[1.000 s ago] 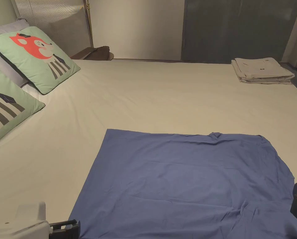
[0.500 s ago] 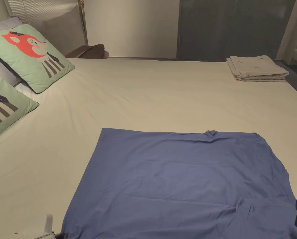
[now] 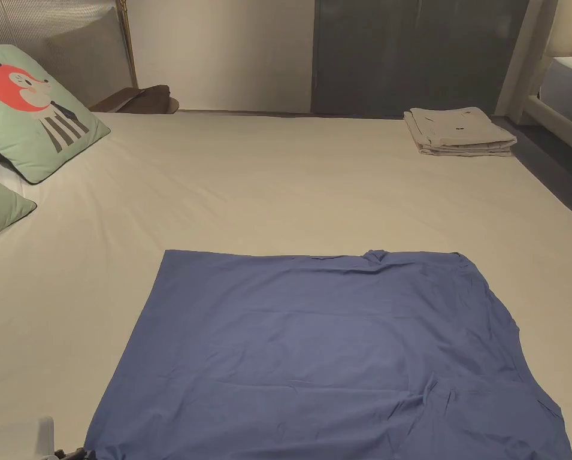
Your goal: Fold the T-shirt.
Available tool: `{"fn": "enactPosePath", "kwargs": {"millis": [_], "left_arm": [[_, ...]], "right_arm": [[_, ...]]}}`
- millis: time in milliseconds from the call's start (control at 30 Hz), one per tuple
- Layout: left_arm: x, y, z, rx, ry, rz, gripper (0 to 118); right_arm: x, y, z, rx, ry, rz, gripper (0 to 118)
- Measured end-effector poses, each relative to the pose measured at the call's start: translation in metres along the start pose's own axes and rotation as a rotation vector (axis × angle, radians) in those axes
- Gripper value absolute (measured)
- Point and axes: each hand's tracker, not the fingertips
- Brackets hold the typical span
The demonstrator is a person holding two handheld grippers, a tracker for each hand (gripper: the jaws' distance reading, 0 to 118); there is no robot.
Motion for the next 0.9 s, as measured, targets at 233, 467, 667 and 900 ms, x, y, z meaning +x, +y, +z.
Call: {"fn": "enactPosePath", "kwargs": {"millis": [233,467,667,900], "left_arm": [[-0.010,0.025,0.017,0.062,-0.031,0.071,6],[-0.010,0.106,-0.001,0.177,-0.057,0.130,6],[0.008,0.167,-0.061,0.147,-0.021,0.167,6],[0.006,0.202,-0.137,0.069,0.028,0.203,6]], "right_arm": [[-0.006,0.021,0.031,0.167,0.076,0.000,10],[-0.004,0.110,0.026,0.276,0.080,-0.040,10],[-0.012,0.173,-0.040,0.199,0.079,-0.055,10],[-0.010,0.198,-0.104,0.073,0.030,-0.070,10]]}}
